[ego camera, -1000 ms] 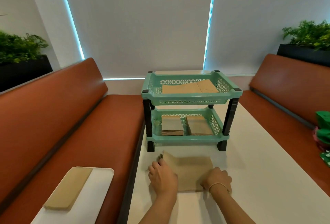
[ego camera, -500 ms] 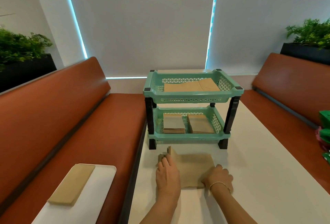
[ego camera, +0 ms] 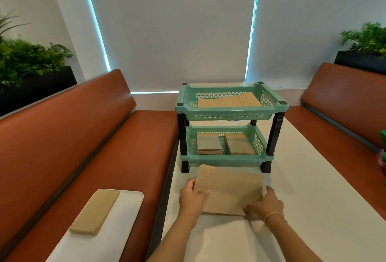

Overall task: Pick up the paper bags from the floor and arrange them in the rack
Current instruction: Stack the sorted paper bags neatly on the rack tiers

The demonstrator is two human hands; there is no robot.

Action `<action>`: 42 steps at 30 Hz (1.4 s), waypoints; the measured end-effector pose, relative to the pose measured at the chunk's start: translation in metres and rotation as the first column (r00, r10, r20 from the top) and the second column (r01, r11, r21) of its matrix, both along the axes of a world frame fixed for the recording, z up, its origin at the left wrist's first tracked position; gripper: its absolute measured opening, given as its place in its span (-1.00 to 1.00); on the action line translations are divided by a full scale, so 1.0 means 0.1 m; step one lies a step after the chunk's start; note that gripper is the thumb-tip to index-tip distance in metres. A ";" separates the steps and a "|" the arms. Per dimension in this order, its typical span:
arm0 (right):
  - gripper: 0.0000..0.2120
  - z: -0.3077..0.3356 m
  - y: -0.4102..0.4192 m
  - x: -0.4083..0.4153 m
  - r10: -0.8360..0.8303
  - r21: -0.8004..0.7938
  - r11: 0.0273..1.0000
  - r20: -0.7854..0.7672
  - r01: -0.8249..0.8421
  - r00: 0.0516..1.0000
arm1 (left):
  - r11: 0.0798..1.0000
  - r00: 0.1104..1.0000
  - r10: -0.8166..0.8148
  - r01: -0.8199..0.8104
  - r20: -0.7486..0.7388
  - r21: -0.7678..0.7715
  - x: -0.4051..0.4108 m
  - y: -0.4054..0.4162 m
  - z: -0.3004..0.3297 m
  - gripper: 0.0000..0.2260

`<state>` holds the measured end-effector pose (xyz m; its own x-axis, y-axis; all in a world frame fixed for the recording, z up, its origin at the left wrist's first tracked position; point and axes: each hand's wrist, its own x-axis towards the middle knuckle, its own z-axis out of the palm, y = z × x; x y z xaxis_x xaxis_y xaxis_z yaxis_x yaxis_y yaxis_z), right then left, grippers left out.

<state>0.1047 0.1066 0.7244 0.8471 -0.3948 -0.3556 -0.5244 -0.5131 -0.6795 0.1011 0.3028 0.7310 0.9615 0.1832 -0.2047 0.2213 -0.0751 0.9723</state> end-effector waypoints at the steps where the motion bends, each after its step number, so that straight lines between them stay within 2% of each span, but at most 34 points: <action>1: -0.02 0.02 -0.05 -0.02 -0.030 0.153 0.988 0.063 0.020 0.998 | 0.996 1.000 -0.019 0.019 -0.007 -0.086 -0.05 0.04 0.00 -0.75; 3: -0.23 0.09 -0.13 -0.09 -0.071 0.343 0.939 0.182 0.004 0.981 | 0.982 0.998 -0.063 0.059 -0.014 -0.179 -0.14 0.10 0.00 -0.74; 5: -0.52 0.17 -0.17 -0.18 -0.083 0.394 0.919 0.256 -0.025 0.963 | 0.974 0.993 -0.114 0.109 -0.013 -0.197 -0.25 0.14 0.01 -0.72; 7: -0.64 0.23 -0.18 -0.28 -0.103 0.426 0.904 0.300 -0.036 0.948 | 0.972 0.988 -0.154 0.148 -0.017 -0.184 -0.35 0.16 0.01 -0.69; 13: -0.69 0.19 -0.11 -0.64 -0.116 0.437 0.896 0.388 -0.072 0.914 | 0.975 0.986 -0.168 0.168 0.014 -0.143 -0.65 0.18 -0.01 -0.62; 18: -0.72 0.07 -0.02 -0.91 -0.114 0.431 0.899 0.387 -0.070 0.915 | 0.994 0.996 -0.070 0.074 0.052 -0.083 -0.84 0.18 -0.06 -0.62; 27: -0.73 0.35 0.01 -0.93 -0.088 0.332 0.939 0.493 -0.094 0.866 | 0.992 0.992 -0.047 0.060 0.116 -0.114 -0.80 0.08 0.18 -0.64; 30: -0.74 0.26 0.00 -0.93 -0.090 0.330 0.941 0.470 -0.080 0.878 | 0.994 0.994 -0.037 0.047 0.106 -0.095 -0.79 0.12 0.13 -0.62; 35: -0.74 -0.08 0.04 -0.98 -0.059 0.299 0.953 0.332 -0.046 0.942 | 0.998 0.999 -0.015 0.017 0.036 -0.064 -0.81 0.14 -0.13 -0.51; 42: -0.74 -0.01 0.00 -0.84 -0.040 0.249 0.967 0.362 -0.056 0.931 | 0.995 0.999 -0.020 0.024 0.047 -0.094 -0.75 0.13 -0.06 -0.55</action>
